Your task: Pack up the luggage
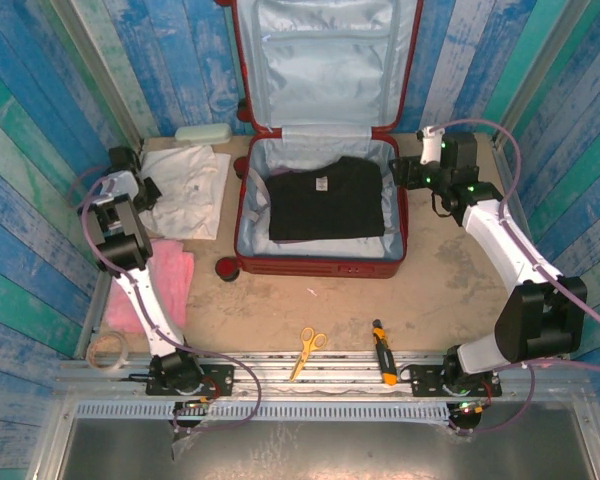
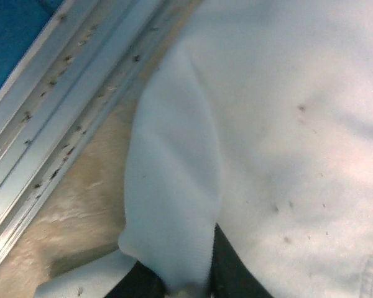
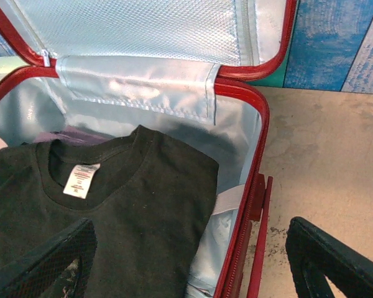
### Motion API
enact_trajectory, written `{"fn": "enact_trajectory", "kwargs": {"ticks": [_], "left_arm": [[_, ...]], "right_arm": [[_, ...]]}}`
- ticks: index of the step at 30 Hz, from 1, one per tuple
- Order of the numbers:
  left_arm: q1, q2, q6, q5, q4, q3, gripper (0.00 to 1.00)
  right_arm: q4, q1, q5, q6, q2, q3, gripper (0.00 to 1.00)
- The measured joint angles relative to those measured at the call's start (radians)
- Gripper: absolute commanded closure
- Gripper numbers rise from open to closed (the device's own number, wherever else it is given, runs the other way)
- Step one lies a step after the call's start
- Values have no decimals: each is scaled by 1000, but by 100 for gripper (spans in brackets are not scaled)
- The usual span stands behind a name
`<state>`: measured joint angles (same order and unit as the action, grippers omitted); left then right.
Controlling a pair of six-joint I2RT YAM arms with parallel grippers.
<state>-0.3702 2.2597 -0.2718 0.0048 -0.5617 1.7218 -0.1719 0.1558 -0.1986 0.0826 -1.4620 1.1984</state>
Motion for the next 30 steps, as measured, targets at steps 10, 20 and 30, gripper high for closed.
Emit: {"fn": "enact_trajectory", "kwargs": {"ticks": [10, 20, 30], "left_arm": [[-2, -34, -38, 93, 53, -61, 100], [8, -142, -102, 199, 76, -156, 100], [21, -304, -163, 308, 112, -165, 100]], "right_arm": [[24, 120, -98, -85, -17, 17, 22], [367, 434, -149, -397, -93, -105, 19], [528, 671, -23, -648, -370, 79, 16]]}}
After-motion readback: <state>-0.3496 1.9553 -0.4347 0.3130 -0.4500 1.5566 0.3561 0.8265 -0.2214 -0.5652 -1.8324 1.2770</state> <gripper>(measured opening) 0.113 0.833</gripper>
